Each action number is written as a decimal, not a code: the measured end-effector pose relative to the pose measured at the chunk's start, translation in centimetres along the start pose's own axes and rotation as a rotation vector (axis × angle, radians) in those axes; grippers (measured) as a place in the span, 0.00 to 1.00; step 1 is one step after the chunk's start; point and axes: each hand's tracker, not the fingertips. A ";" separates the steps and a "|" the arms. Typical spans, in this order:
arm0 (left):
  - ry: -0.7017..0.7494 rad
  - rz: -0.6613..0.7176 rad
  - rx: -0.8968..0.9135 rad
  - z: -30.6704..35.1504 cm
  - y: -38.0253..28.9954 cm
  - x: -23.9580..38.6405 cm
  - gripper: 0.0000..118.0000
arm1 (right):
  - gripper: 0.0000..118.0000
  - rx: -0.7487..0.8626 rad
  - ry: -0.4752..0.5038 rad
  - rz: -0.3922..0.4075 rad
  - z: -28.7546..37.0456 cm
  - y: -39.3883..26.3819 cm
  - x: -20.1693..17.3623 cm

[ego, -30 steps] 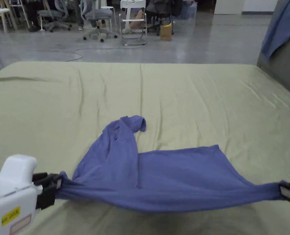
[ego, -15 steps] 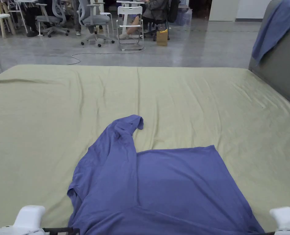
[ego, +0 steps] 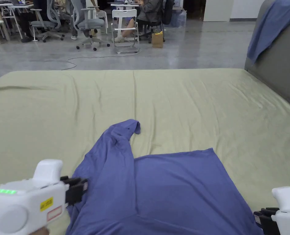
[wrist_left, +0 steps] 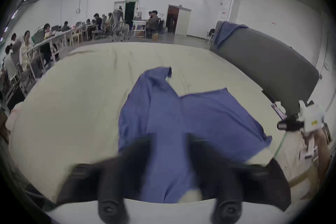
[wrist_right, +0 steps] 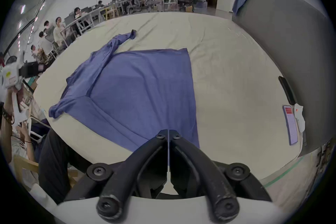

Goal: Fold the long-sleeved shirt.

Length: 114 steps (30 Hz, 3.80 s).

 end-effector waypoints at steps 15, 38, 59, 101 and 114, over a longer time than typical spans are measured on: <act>0.214 0.061 -0.283 -33.2 8.4 3.5 0.47 | 0.00 -0.074 0.055 0.005 -3.1 -0.7 -0.9; 0.008 0.011 -0.484 -11.5 -8.4 0.9 0.04 | 0.00 -0.062 0.059 0.038 -2.8 -0.8 -2.5; 0.290 0.109 -0.289 -18.7 1.5 -10.2 0.77 | 0.00 -0.050 0.108 0.064 -2.6 1.9 -2.4; 0.210 0.042 0.194 -5.5 26.3 -1.9 0.00 | 0.02 0.206 -0.023 0.120 1.8 40.2 3.8; 0.336 -0.033 0.610 7.4 53.5 1.8 0.00 | 0.01 0.630 -0.223 -0.058 24.8 59.5 4.9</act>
